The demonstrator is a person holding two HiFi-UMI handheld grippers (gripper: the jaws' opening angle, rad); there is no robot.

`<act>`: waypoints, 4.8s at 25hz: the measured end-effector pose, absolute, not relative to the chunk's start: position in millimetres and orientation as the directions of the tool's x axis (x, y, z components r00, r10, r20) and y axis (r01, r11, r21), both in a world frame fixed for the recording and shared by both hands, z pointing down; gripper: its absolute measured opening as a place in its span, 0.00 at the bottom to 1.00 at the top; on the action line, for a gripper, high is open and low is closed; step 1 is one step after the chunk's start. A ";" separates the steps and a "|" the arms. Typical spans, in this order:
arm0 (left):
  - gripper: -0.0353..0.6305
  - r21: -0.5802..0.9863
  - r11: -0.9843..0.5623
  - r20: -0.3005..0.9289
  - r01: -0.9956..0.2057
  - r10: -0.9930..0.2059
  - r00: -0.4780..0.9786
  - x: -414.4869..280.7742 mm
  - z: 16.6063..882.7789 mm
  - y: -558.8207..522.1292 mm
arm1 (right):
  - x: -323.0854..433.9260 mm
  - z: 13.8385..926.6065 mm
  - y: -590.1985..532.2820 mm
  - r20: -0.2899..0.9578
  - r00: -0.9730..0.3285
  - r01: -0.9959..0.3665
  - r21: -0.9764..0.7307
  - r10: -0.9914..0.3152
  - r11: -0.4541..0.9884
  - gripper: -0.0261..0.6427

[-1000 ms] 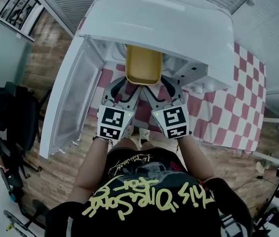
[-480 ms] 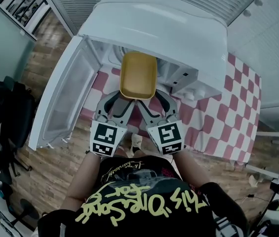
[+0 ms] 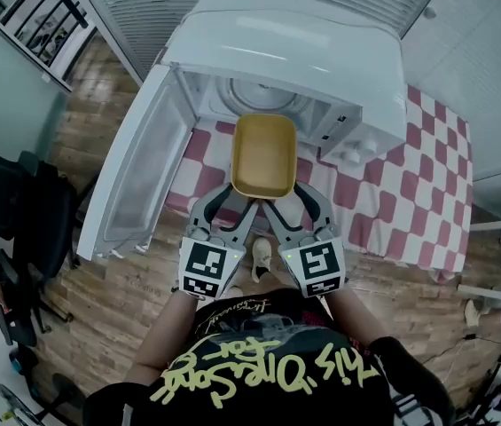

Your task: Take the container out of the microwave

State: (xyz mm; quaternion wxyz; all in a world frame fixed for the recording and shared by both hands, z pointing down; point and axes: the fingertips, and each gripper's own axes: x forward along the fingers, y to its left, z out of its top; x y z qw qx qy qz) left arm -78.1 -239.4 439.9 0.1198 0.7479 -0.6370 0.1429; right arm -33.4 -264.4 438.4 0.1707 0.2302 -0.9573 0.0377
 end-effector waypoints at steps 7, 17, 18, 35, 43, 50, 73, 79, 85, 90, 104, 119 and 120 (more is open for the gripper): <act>0.35 -0.010 -0.202 0.347 -0.979 -0.919 0.186 -69.1 430.6 -196.4 | -23.6 428.8 -219.6 0.327 -0.820 -0.494 0.010 -0.470 0.869 0.41; 0.35 -0.018 -0.241 0.330 -0.970 -0.917 0.222 -61.6 420.8 -129.4 | -14.8 418.3 -151.1 0.302 -0.808 -0.525 0.021 -0.506 0.851 0.41; 0.35 -0.020 -0.246 0.328 -0.969 -0.917 0.226 -60.2 419.5 -123.1 | -12.8 418.1 -144.5 0.302 -0.805 -0.530 0.019 -0.510 0.848 0.41; 0.35 -0.042 -0.281 0.301 -0.959 -0.918 0.257 -31.2 407.7 -41.6 | 18.2 409.0 -62.2 0.272 -0.790 -0.567 0.017 -0.550 0.823 0.41; 0.35 -0.058 -0.257 0.280 -0.965 -0.932 0.232 -16.5 398.7 -27.5 | 32.0 400.7 -49.4 0.250 -0.813 -0.541 0.011 -0.526 0.841 0.41; 0.35 -0.062 -0.212 0.265 -0.975 -0.946 0.189 5.9 382.3 -12.4 | 53.1 384.3 -36.4 0.225 -0.842 -0.501 0.006 -0.490 0.865 0.41; 0.35 -0.061 -0.143 0.245 -0.988 -0.962 0.124 59.3 376.0 42.1 | 105.3 378.6 15.2 0.202 -0.874 -0.452 -0.004 -0.442 0.892 0.40; 0.35 -0.063 -0.133 0.239 -0.989 -0.964 0.114 66.4 375.5 50.7 | 112.6 378.8 23.4 0.202 -0.876 -0.447 -0.002 -0.438 0.894 0.40; 0.35 -0.066 -0.128 0.240 -0.990 -0.965 0.109 70.9 376.4 56.9 | 115.6 377.6 29.9 0.199 -0.879 -0.444 -0.010 -0.433 0.896 0.39; 0.35 -0.067 -0.123 0.241 -0.990 -0.965 0.104 73.9 376.7 59.1 | 119.2 380.1 31.7 0.203 -0.880 -0.443 -0.021 -0.430 0.896 0.39; 0.35 -0.073 -0.115 0.249 -0.991 -0.964 0.093 73.5 376.5 60.1 | 118.0 378.6 33.0 0.208 -0.879 -0.441 -0.013 -0.429 0.897 0.38; 0.34 -0.070 -0.119 0.252 -0.990 -0.963 0.098 76.2 374.0 60.2 | 122.1 378.8 33.3 0.216 -0.872 -0.452 -0.011 -0.439 0.892 0.38; 0.34 -0.069 -0.120 0.252 -0.990 -0.963 0.099 76.3 374.0 60.0 | 122.3 379.1 33.2 0.217 -0.872 -0.452 -0.011 -0.439 0.892 0.38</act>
